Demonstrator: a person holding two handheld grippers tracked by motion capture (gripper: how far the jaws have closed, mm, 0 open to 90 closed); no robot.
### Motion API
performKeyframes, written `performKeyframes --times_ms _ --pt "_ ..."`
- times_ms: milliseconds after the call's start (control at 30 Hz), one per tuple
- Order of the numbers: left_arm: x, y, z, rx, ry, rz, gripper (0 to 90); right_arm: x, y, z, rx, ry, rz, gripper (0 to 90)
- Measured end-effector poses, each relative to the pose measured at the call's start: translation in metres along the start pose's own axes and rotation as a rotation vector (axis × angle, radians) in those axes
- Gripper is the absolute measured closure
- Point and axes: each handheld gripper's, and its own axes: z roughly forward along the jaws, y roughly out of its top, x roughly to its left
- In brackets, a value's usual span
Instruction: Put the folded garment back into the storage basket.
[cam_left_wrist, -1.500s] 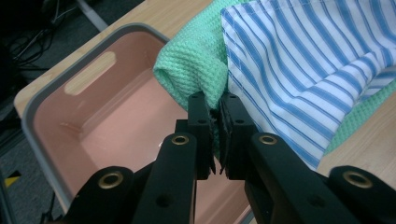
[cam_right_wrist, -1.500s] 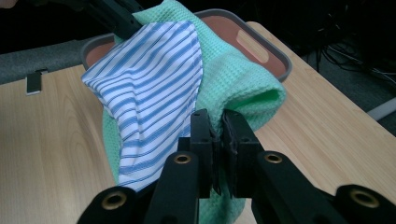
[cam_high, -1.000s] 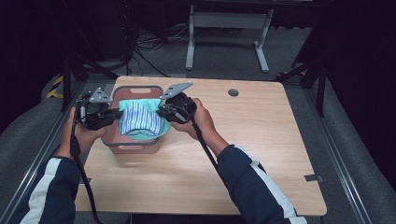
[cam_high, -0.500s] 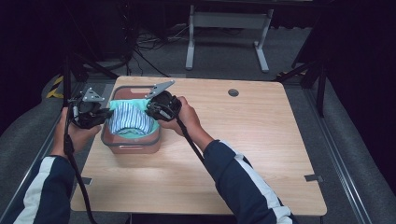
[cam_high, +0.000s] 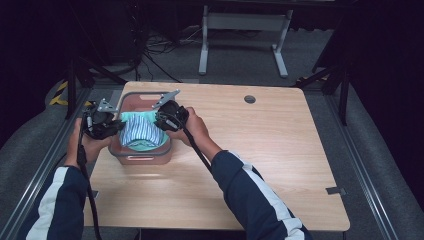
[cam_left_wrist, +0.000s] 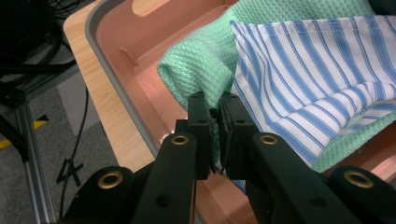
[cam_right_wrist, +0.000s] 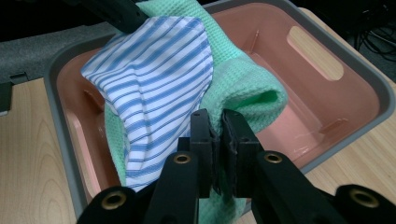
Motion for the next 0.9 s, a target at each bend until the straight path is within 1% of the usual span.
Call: performKeyframes --times_ms 33,67,133,167,233,267,300,333,400,433,500,533,633,700,733,767,800,867,900 --pt "0.000 -0.001 0.001 0.008 0.002 -0.002 83.8 0.000 -0.001 0.002 0.003 0.003 0.000 83.3" --pt "0.001 -0.001 0.003 0.005 0.002 -0.001 83.8 0.001 -0.002 0.005 0.013 0.009 0.003 83.2" --pt "0.000 -0.003 0.007 0.018 -0.004 -0.002 83.6 0.002 -0.003 0.010 0.033 0.009 -0.010 83.0" --pt "-0.001 -0.003 0.009 0.023 -0.006 -0.001 83.6 0.002 -0.004 0.013 0.039 0.014 -0.002 83.0" --pt "-0.002 -0.004 0.014 0.046 -0.002 0.013 83.4 0.001 -0.005 0.016 0.043 0.016 -0.002 83.0" --pt "-0.003 -0.005 0.017 0.045 -0.011 0.009 83.4 0.001 -0.006 0.017 0.045 0.014 0.002 83.0" --pt "-0.003 -0.005 0.018 0.065 -0.020 0.011 83.4 0.001 -0.007 0.019 0.048 0.012 0.010 82.9" --pt "-0.003 -0.006 0.021 0.062 -0.011 0.011 83.2 0.001 -0.008 0.021 0.058 0.017 0.007 82.4" --pt "-0.003 -0.006 0.023 0.071 -0.019 0.005 82.2 0.000 -0.010 0.024 0.066 0.009 0.012 81.5" --pt "-0.003 -0.006 0.024 0.072 -0.018 0.003 81.4 0.000 -0.011 0.025 0.071 0.017 0.013 81.3" --pt "-0.003 -0.006 0.024 0.061 -0.014 0.008 77.0 0.000 -0.012 0.027 0.079 0.018 0.012 80.6" --pt "-0.003 -0.006 0.023 0.058 -0.020 0.002 74.5 0.000 -0.013 0.028 0.079 0.021 0.016 80.4" --pt "-0.006 -0.005 0.022 0.061 -0.025 0.010 73.4 0.000 -0.014 0.029 0.081 0.021 0.021 79.3" --pt "-0.006 -0.005 0.022 0.050 -0.027 0.008 71.9 0.000 -0.014 0.029 0.085 0.013 0.027 76.9" --pt "-0.007 -0.005 0.021 0.046 -0.027 0.014 71.5 -0.001 -0.015 0.029 0.087 0.010 0.027 76.6" --pt "-0.008 -0.005 0.019 0.040 -0.030 0.008 71.2 -0.001 -0.015 0.028 0.087 0.009 0.026 76.4" --pt "-0.008 -0.004 0.018 0.025 -0.033 0.010 70.8 -0.001 -0.015 0.028 0.082 0.008 0.027 76.1" --pt "-0.011 -0.004 0.016 0.011 -0.035 0.017 69.8 -0.002 -0.016 0.026 0.080 0.008 0.026 75.2" --pt "-0.013 -0.003 0.015 0.013 -0.038 0.016 68.8 -0.001 -0.016 0.025 0.081 0.007 0.027 74.6"
